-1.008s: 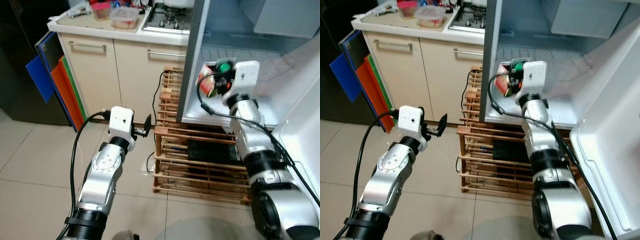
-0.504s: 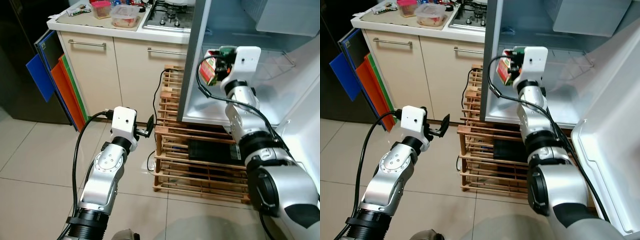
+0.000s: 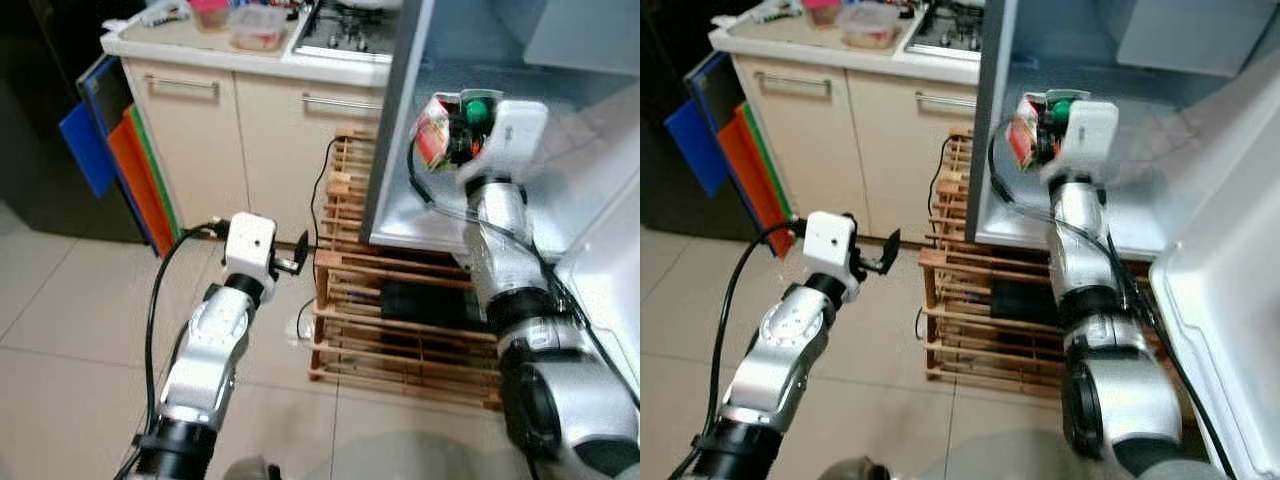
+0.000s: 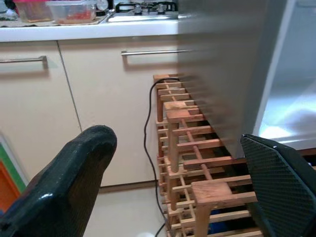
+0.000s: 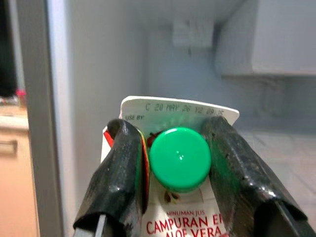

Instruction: Restocking fridge

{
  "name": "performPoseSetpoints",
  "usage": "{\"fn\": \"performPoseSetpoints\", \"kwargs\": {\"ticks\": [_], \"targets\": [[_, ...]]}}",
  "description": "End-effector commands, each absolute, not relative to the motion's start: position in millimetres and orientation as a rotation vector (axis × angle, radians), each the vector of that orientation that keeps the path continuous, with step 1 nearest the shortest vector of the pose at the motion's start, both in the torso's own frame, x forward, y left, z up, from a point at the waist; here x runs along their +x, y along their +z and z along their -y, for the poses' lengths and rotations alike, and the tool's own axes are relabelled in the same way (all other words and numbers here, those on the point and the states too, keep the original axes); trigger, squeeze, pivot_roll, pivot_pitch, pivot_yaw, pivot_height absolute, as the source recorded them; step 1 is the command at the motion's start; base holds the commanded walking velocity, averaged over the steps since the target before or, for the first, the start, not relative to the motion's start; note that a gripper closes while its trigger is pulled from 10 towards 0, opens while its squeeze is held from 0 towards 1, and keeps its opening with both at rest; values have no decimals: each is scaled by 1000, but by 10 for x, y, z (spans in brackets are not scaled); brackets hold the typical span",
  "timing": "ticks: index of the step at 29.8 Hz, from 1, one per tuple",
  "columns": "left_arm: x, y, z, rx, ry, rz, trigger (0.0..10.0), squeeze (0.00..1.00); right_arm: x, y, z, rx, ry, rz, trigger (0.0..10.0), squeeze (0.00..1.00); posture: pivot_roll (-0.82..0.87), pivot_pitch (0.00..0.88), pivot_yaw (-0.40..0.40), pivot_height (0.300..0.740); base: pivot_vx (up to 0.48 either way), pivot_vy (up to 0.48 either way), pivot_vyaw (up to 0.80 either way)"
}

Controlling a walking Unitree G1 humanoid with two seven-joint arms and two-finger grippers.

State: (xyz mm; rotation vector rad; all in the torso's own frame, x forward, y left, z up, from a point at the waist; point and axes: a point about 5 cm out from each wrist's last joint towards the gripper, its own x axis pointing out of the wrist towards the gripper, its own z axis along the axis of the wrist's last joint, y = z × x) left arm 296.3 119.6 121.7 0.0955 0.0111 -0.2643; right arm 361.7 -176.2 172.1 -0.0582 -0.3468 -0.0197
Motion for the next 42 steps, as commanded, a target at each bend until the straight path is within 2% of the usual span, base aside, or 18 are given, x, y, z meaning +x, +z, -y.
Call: {"fn": "performPoseSetpoints", "kwargs": {"ticks": [1,3,4,5,6,7,10,11,14,19,20,24,29,33,42], "targets": [[2943,1239,-1192,92,-269,-3,10000,0,3531,1854,1771,-102,-15,424,0,0,52,37,-47,740,0,0,0],[2938,1235,-1203,79,-270,-7,10000,0,3424,1789,1799,-125,-19,424,0,0,51,35,-46,740,0,0,0],[2927,1245,-1226,48,-268,-2,10000,0,3169,1566,1884,-146,-48,377,0,0,48,34,-48,740,0,0,0],[2923,1245,-1234,43,-266,-3,10000,0,3044,1436,1933,-159,-68,339,0,0,47,32,-45,740,0,0,0],[2923,1245,-1234,43,-266,-3,10000,0,3044,1436,1933,-159,-68,339,0,0,47,32,-45,740,0,0,0],[2914,1245,-1244,46,-262,-1,10000,0,2830,1242,1999,-159,-99,265,0,0,47,32,-45,740,0,0,0],[2904,1246,-1255,46,-257,5,10000,0,2727,1186,1998,-164,-98,244,0,0,44,30,-41,740,0,0,0],[2846,1313,-1292,68,-223,81,10000,0,2629,1124,1991,-144,-94,214,0,0,33,26,-36,740,0,0,0],[2751,1355,-1359,109,-177,127,10000,0,2525,1134,2011,-119,-99,197,0,0,25,19,-34,740,0,0,0],[2612,1316,-1462,69,-144,79,10000,0,2347,1150,2099,-145,-112,160,0,0,27,12,-43,740,0,0,0],[2500,1209,-1467,44,-181,15,10000,0,2227,1040,2116,-149,-98,99,0,0,30,12,-42,740,0,0,0],[2424,1060,-1385,20,-262,-80,10000,0,2214,1001,2061,-148,-68,77,0,0,34,7,-48,740,0,0,0],[2485,1211,-1333,54,-275,-1,10000,0,2266,1049,1976,-145,-24,79,0,0,39,1,-52,740,0,0,0],[2539,1345,-1337,116,-274,71,10000,0,2321,1028,1842,-133,-22,79,0,0,37,5,-56,740,407,0,0],[2619,1330,-1307,129,-329,41,10000,0,2349,1025,1820,-129,-20,81,0,0,29,3,-50,740,477,0,0]]}}
